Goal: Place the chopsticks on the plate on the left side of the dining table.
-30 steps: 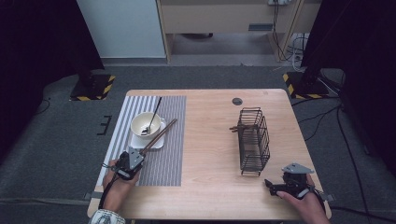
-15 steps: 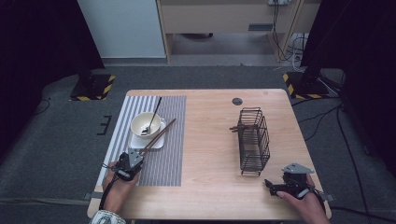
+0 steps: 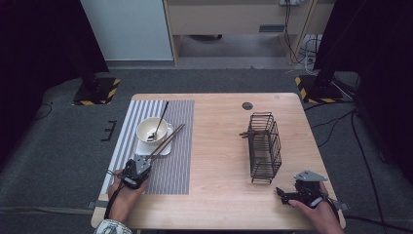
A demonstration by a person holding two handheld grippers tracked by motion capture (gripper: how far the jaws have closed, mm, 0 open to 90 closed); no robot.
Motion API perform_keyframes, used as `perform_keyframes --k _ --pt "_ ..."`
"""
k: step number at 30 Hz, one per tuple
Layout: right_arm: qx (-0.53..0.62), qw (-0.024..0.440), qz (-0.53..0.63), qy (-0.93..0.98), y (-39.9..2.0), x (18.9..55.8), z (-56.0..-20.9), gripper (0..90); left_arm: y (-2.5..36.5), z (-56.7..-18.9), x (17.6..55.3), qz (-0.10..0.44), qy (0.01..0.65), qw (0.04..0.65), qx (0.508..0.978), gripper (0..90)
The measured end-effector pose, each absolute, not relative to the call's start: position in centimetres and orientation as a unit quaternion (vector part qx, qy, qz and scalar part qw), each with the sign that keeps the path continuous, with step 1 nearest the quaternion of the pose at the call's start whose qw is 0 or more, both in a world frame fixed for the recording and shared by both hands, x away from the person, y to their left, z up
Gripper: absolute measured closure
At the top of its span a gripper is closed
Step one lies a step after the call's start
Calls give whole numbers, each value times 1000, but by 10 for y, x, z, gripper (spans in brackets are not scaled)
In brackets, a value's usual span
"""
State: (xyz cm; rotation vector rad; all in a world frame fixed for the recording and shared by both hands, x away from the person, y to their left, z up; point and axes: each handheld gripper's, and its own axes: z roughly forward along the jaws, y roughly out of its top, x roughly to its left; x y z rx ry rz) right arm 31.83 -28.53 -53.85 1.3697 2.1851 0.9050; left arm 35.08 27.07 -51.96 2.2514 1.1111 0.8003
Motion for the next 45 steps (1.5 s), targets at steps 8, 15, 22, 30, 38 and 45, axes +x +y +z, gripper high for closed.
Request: perform_keyframes --k 8,15,22,30,38,45 --pt "491 203 324 783 -285 318 -539 2 272 -522 352 287 416 251 826 829" --pt "491 203 324 783 -285 318 -539 2 272 -521 352 287 418 257 823 823" --pt "491 203 324 783 -285 318 -539 2 272 -522 352 284 419 259 823 817" --pt "491 203 324 783 -285 318 -539 2 272 -521 352 281 422 257 823 830" --pt "491 203 324 783 -285 318 -539 2 273 -521 352 278 428 257 821 829" --pt "491 203 324 783 -285 318 -539 2 272 -520 352 280 429 262 818 776"
